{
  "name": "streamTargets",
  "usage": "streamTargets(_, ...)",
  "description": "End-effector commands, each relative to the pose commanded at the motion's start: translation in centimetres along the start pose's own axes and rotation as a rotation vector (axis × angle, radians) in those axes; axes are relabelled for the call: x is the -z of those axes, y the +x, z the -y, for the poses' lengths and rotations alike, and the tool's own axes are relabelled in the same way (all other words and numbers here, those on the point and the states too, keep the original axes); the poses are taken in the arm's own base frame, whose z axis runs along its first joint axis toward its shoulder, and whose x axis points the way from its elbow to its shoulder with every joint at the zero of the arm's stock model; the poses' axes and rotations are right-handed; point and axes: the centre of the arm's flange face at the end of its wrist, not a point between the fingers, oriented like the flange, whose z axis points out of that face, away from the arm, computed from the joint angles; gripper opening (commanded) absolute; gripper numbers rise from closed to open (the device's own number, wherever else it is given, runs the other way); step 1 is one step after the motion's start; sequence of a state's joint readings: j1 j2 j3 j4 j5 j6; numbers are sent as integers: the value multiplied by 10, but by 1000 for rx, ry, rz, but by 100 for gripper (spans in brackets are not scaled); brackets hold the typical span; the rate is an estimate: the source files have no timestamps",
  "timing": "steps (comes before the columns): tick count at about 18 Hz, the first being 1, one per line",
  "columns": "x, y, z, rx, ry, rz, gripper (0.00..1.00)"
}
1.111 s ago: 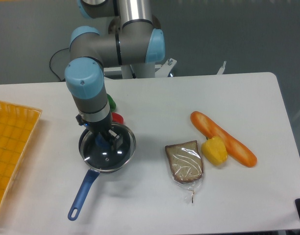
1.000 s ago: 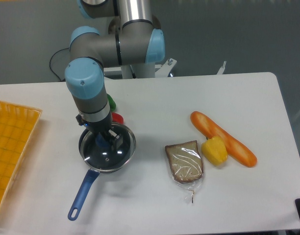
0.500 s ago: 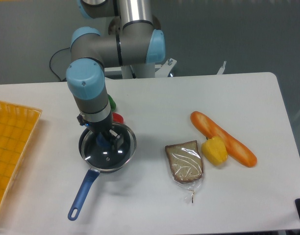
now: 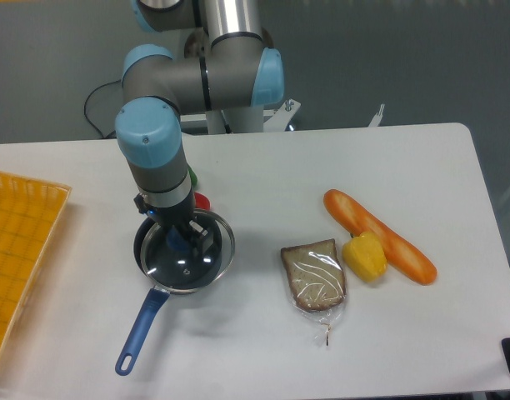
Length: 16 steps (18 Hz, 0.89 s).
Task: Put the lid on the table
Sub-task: 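Lift the glass lid off the pan and move it toward the bread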
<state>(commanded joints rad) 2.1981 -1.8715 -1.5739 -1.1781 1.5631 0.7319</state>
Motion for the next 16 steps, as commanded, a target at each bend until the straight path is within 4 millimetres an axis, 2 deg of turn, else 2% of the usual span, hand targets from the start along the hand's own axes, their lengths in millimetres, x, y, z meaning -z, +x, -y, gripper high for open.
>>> streamTargets(4,-3,-11,3,28,3,4,49)
streamTargets(8,-2,-36,-4,172,46,42,49)
streamTargets(12,-16,-45,4,240,71,40,49)
streamTargets(16,-22,-52,13,326,84,37,49)
